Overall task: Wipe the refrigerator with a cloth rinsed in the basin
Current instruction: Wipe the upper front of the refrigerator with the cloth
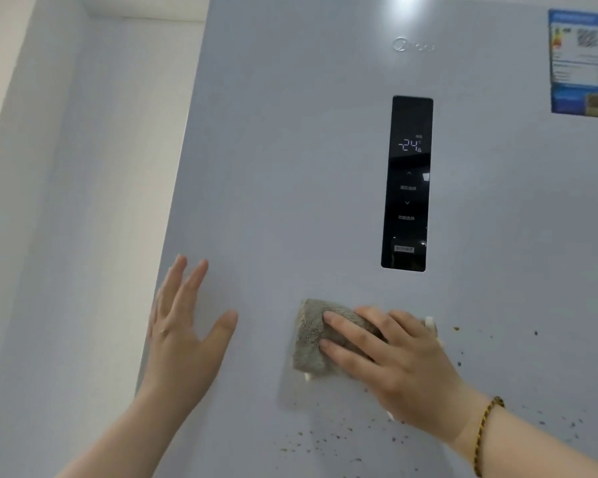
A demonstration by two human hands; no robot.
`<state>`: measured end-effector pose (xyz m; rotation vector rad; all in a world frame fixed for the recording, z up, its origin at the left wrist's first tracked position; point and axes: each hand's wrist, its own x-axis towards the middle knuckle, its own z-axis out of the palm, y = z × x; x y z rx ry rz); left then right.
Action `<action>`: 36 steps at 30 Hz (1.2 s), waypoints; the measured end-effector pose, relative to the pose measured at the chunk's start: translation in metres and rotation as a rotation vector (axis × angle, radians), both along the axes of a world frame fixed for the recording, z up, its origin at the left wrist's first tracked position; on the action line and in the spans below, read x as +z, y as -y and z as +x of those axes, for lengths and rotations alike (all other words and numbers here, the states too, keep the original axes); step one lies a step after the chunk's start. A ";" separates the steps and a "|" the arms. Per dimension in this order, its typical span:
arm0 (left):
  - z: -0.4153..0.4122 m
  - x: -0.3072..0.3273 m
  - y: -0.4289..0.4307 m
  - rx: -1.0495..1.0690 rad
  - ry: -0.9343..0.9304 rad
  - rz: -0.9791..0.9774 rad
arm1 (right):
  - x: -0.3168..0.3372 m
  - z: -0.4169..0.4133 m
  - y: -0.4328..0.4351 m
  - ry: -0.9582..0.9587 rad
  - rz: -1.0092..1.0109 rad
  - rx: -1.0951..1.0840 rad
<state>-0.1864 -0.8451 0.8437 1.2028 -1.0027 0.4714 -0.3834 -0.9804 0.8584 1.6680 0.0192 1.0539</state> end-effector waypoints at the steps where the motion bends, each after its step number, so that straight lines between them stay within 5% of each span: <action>1: -0.005 0.002 0.002 0.012 0.079 0.016 | 0.006 -0.004 0.001 0.009 0.000 -0.006; 11: -0.035 0.016 0.057 0.243 0.372 0.051 | 0.109 -0.036 0.026 0.162 -0.059 0.028; 16: -0.033 0.014 0.063 0.329 0.371 0.007 | 0.204 -0.043 0.018 0.378 0.092 -0.038; 20: -0.033 0.012 0.066 0.382 0.377 0.020 | 0.244 -0.037 0.007 0.575 0.425 -0.036; 23: -0.035 0.012 0.066 0.394 0.374 0.036 | 0.228 -0.029 0.005 0.557 0.463 0.026; 27: -0.037 0.012 0.067 0.416 0.373 0.039 | 0.155 -0.030 0.017 0.352 0.161 0.088; 32: -0.047 0.016 0.071 0.327 0.286 -0.064 | 0.036 -0.052 0.031 0.032 0.014 0.101; 36: -0.059 0.015 0.072 0.313 0.286 -0.057 | 0.001 -0.076 0.044 -0.161 -0.029 0.091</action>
